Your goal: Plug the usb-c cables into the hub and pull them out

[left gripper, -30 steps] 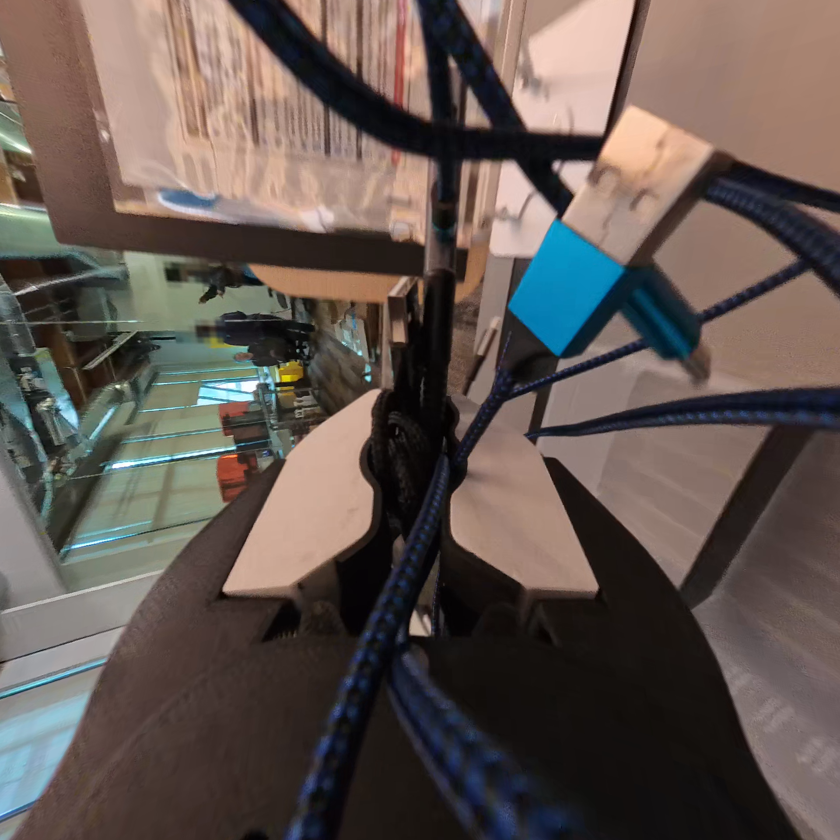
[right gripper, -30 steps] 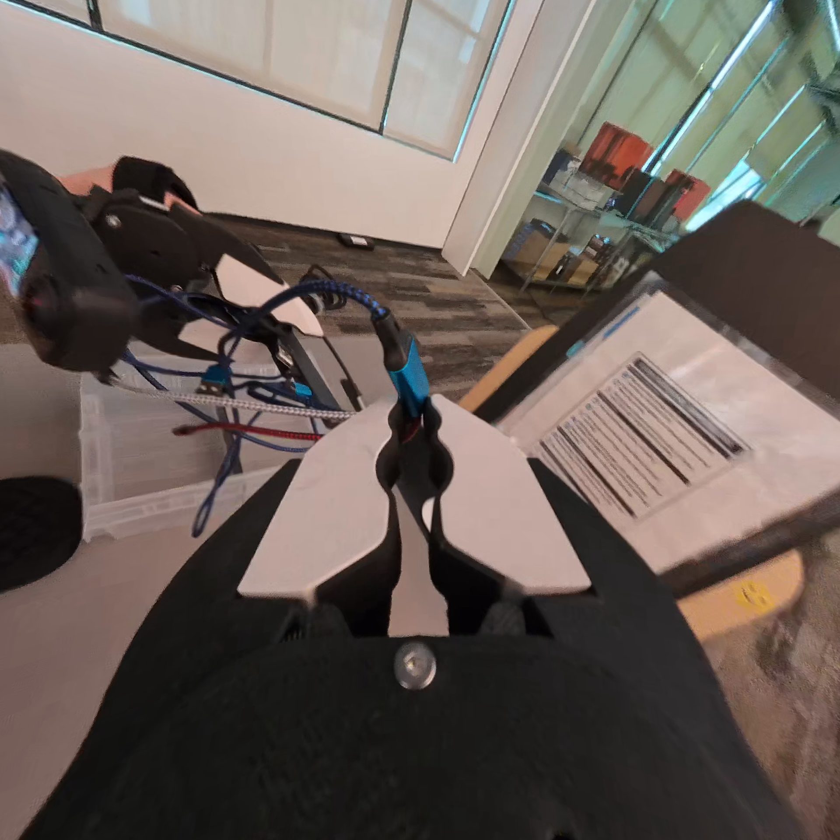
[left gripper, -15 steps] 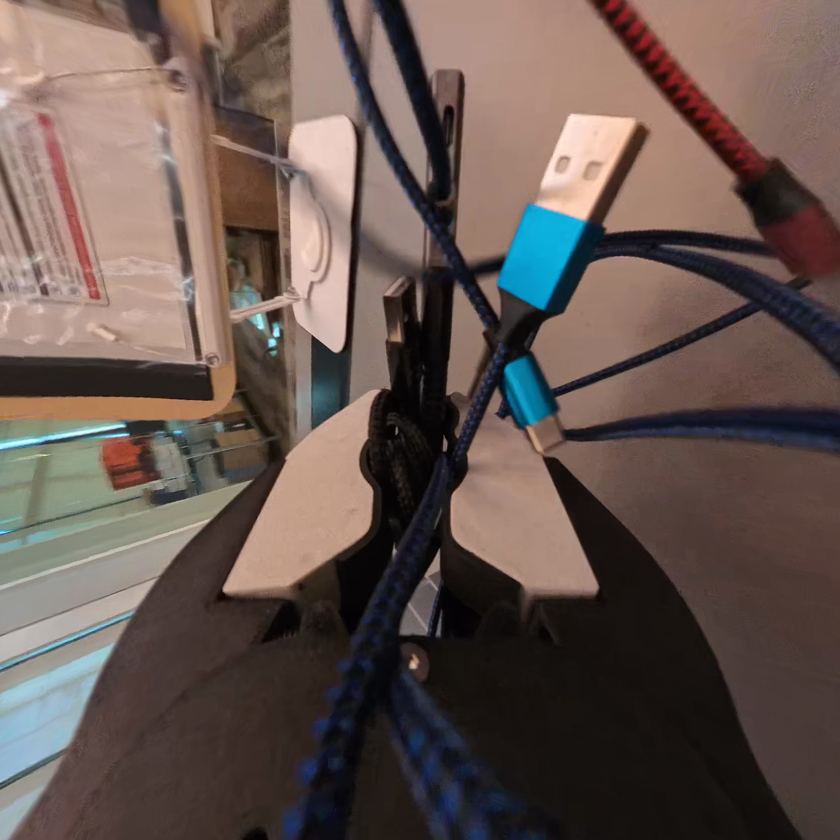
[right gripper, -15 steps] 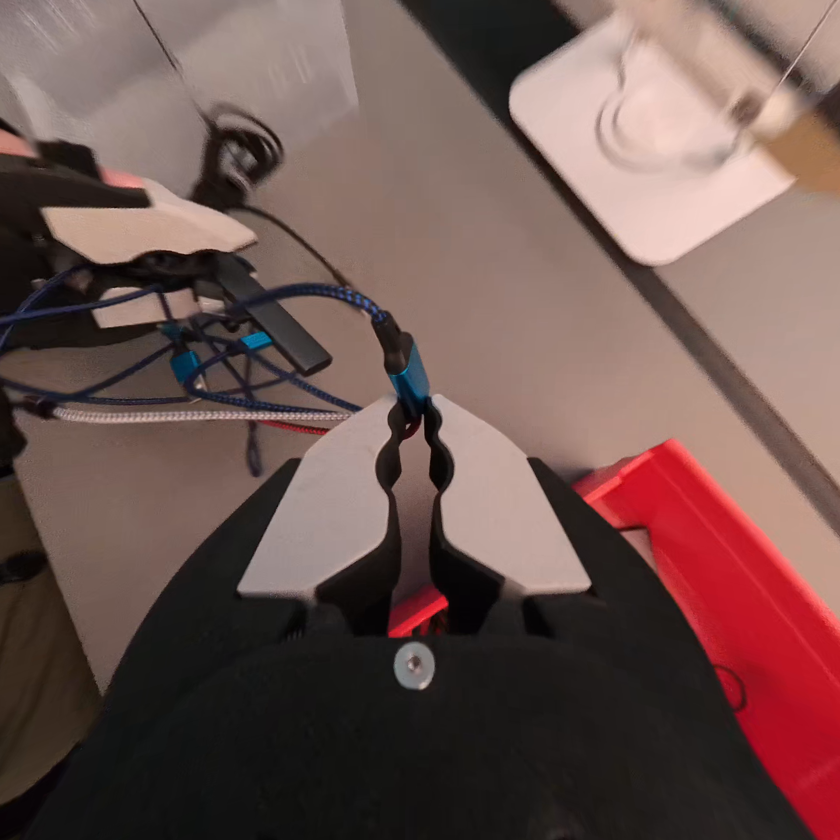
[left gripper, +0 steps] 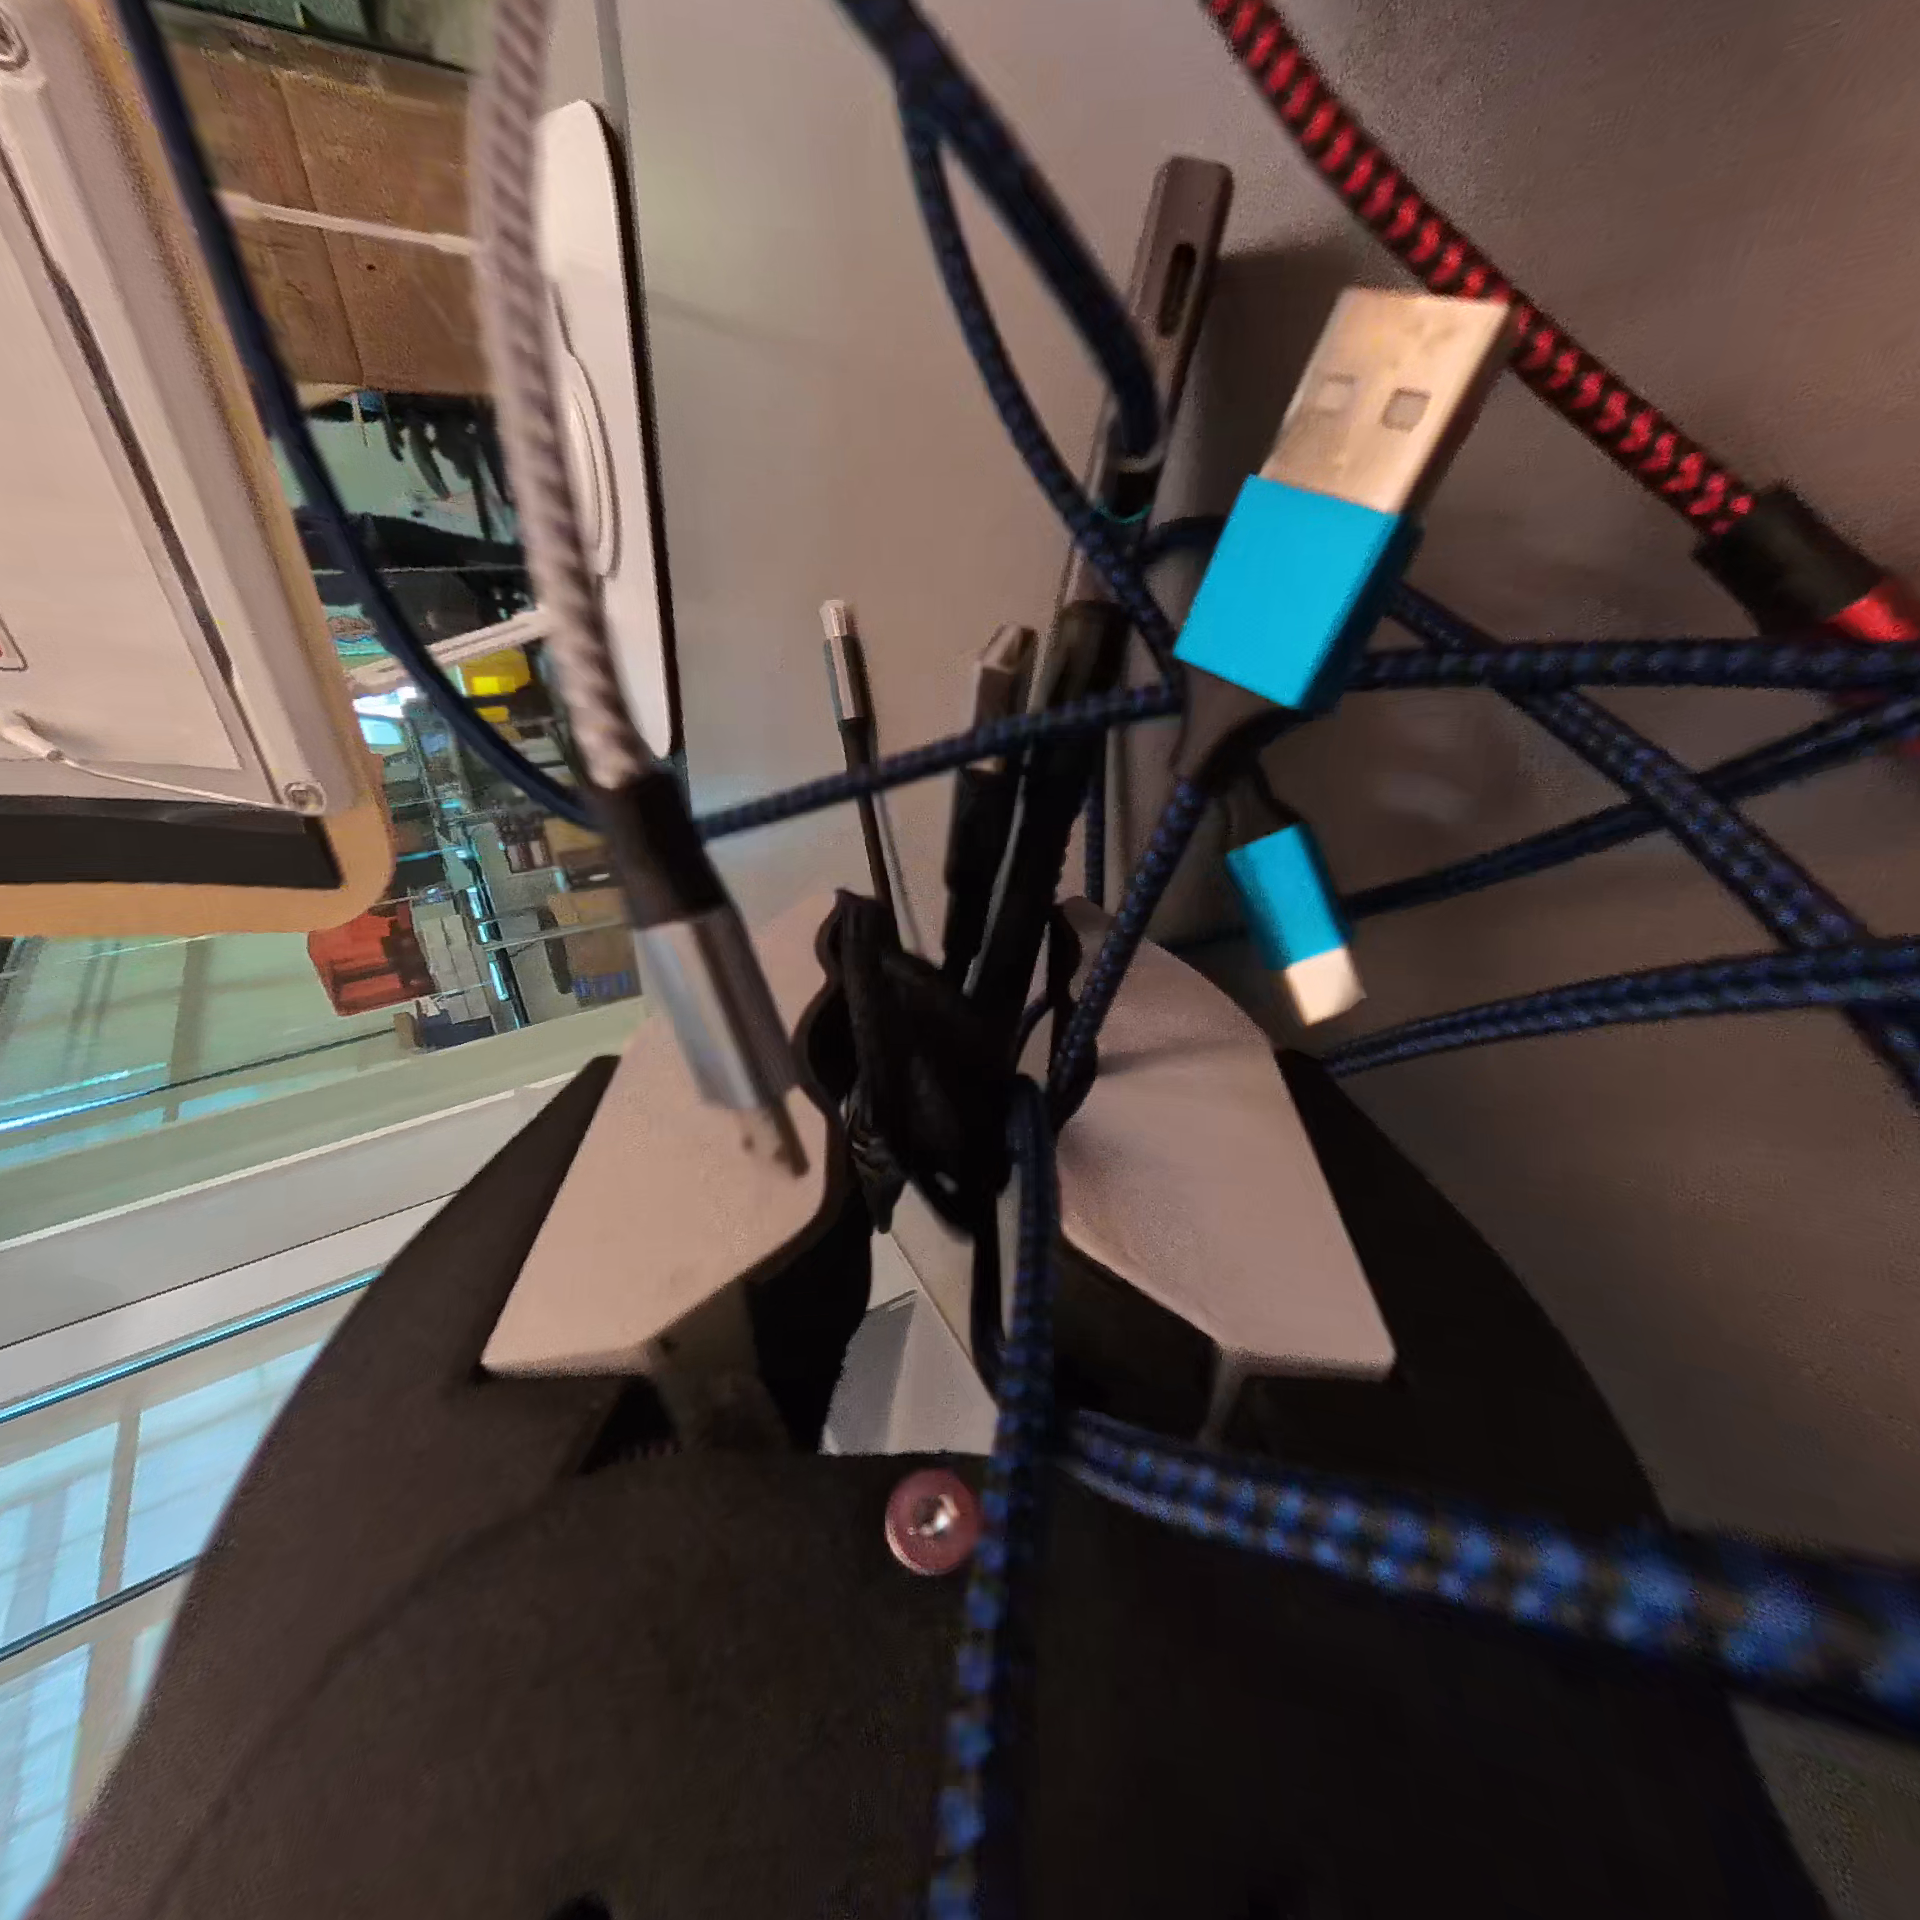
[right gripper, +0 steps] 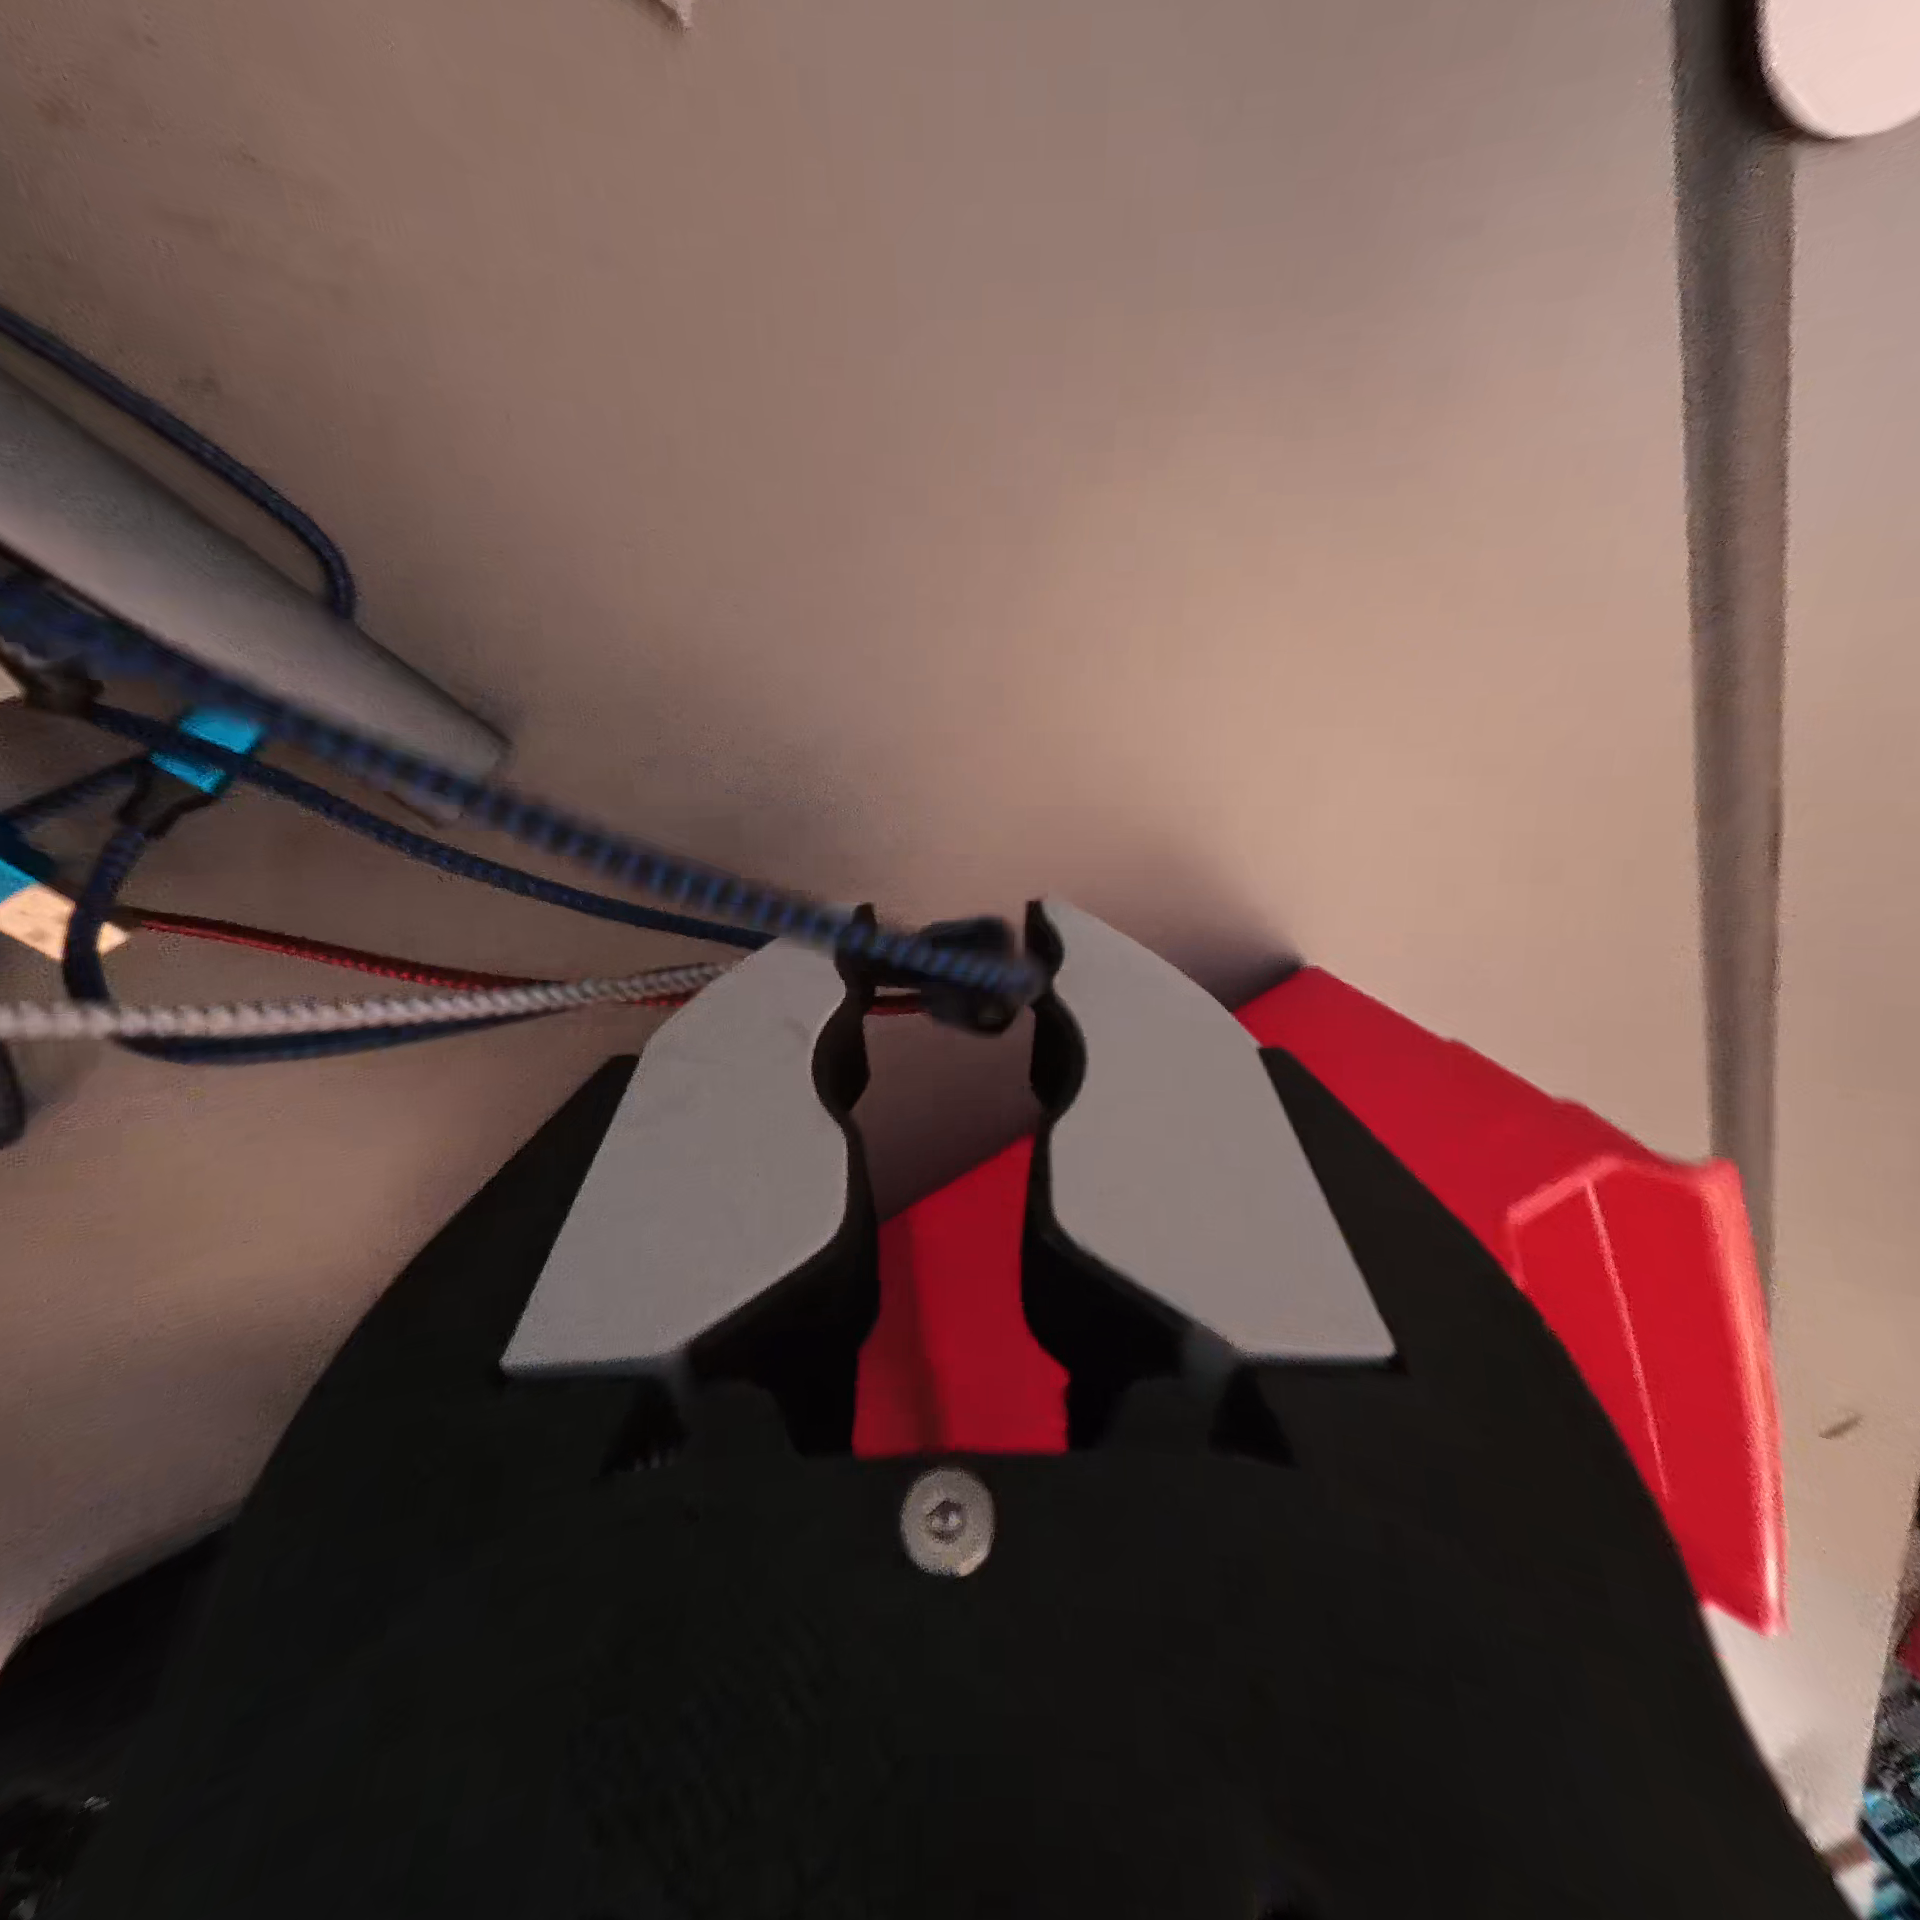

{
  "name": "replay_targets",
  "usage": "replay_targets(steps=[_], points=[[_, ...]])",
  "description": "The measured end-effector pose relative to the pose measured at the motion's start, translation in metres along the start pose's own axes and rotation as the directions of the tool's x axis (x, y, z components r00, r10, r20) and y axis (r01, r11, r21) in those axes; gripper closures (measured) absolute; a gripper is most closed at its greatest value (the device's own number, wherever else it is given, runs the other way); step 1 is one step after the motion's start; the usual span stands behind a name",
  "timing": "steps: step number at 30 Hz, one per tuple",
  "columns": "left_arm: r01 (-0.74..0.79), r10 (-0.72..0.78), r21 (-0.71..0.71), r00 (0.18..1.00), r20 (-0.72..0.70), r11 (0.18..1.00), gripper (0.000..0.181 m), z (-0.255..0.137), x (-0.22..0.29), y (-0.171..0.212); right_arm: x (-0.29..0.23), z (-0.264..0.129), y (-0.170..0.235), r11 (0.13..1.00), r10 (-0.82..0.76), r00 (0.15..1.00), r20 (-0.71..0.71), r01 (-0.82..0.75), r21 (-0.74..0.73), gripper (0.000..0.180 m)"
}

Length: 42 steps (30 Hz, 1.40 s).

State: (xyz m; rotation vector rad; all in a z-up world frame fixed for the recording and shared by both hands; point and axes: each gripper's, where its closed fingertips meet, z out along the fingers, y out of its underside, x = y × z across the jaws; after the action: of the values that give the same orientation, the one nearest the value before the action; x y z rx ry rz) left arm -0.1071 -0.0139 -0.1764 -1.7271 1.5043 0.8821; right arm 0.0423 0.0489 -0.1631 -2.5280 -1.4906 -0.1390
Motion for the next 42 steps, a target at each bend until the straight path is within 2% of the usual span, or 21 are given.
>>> replay_targets(steps=[2, 5, 9, 11, 13, 14, 16, 17, 18, 20, 22, 24, 26, 28, 32, 35, 42], points=[[0.056, -0.056, 0.009, 0.998, -0.034, 0.998, 0.138, -0.006, -0.001, 0.003, 0.004, -0.016, 0.006, 0.998, 0.024, 1.000, -0.018, -0.023, 0.063, 0.147], [0.127, -0.126, -0.003, 0.985, -0.117, 0.992, 0.123, -0.015, 0.001, 0.013, 0.004, -0.057, 0.014, 0.959, 0.093, 0.995, 0.022, -0.095, 0.265, 0.135], [0.173, -0.167, 0.018, 0.969, -0.184, 0.985, 0.128, -0.019, 0.008, 0.018, 0.000, -0.111, 0.064, 0.871, 0.167, 0.974, 0.150, -0.217, 0.440, 0.129], [0.177, -0.172, 0.009, 0.968, -0.183, 0.984, 0.129, -0.019, 0.009, 0.021, 0.021, -0.125, 0.104, 0.822, 0.260, 0.958, 0.119, -0.284, 0.493, 0.129], [0.192, -0.186, 0.010, 0.964, -0.187, 0.981, 0.124, -0.022, 0.006, 0.021, 0.057, -0.129, 0.152, 0.736, 0.451, 0.888, 0.087, -0.425, 0.526, 0.133], [0.211, -0.203, 0.011, 0.954, -0.222, 0.977, 0.122, -0.024, 0.008, 0.020, 0.074, -0.124, 0.179, 0.673, 0.571, 0.817, 0.087, -0.526, 0.521, 0.136], [0.291, -0.275, -0.003, 0.899, -0.340, 0.957, 0.112, -0.032, 0.011, 0.017, 0.103, -0.111, 0.236, 0.527, 0.785, 0.619, 0.027, -0.689, 0.498, 0.144], [0.324, -0.304, -0.016, 0.866, -0.396, 0.946, 0.104, -0.036, 0.012, 0.014, 0.107, -0.108, 0.250, 0.476, 0.819, 0.573, 0.027, -0.705, 0.525, 0.148], [0.345, -0.319, -0.029, 0.828, -0.461, 0.938, 0.100, -0.040, 0.014, 0.012, 0.106, -0.106, 0.252, 0.464, 0.805, 0.590, 0.059, -0.689, 0.557, 0.152], [0.367, -0.333, -0.052, 0.763, -0.555, 0.929, 0.092, -0.046, 0.013, 0.007, 0.099, -0.097, 0.265, 0.493, 0.799, 0.599, 0.054, -0.704, 0.511, 0.146], [0.364, -0.341, -0.081, 0.739, -0.582, 0.928, 0.088, -0.046, 0.006, 0.008, 0.088, -0.083, 0.281, 0.534, 0.804, 0.594, 0.024, -0.740, 0.408, 0.144], [0.353, -0.340, -0.101, 0.726, -0.597, 0.930, 0.089, -0.046, 0.000, 0.009, 0.074, -0.068, 0.281, 0.550, 0.792, 0.604, 0.086, -0.768, 0.326, 0.144], [0.320, -0.340, -0.153, 0.683, -0.646, 0.935, 0.092, -0.050, 0.005, 0.015, 0.062, -0.052, 0.282, 0.551, 0.795, 0.588, 0.147, -0.802, 0.230, 0.155], [0.284, -0.343, -0.200, 0.669, -0.659, 0.938, 0.088, -0.049, 0.011, 0.023, 0.058, -0.041, 0.291, 0.546, 0.813, 0.565, 0.139, -0.823, 0.156, 0.171], [0.256, -0.351, -0.239, 0.702, -0.620, 0.936, 0.089, -0.044, 0.019, 0.037, 0.057, -0.041, 0.291, 0.412, 0.860, 0.439, 0.259, -0.898, 0.153, 0.172], [0.280, -0.374, -0.247, 0.688, -0.622, 0.928, 0.090, -0.045, 0.021, 0.041, 0.060, -0.042, 0.298, 0.326, 0.884, 0.361, 0.299, -0.932, 0.160, 0.172], [0.311, -0.408, -0.265, 0.704, -0.581, 0.913, 0.090, -0.055, 0.021, 0.046, 0.056, -0.044, 0.310, 0.282, 0.904, 0.315, 0.290, -0.948, 0.148, 0.172]])
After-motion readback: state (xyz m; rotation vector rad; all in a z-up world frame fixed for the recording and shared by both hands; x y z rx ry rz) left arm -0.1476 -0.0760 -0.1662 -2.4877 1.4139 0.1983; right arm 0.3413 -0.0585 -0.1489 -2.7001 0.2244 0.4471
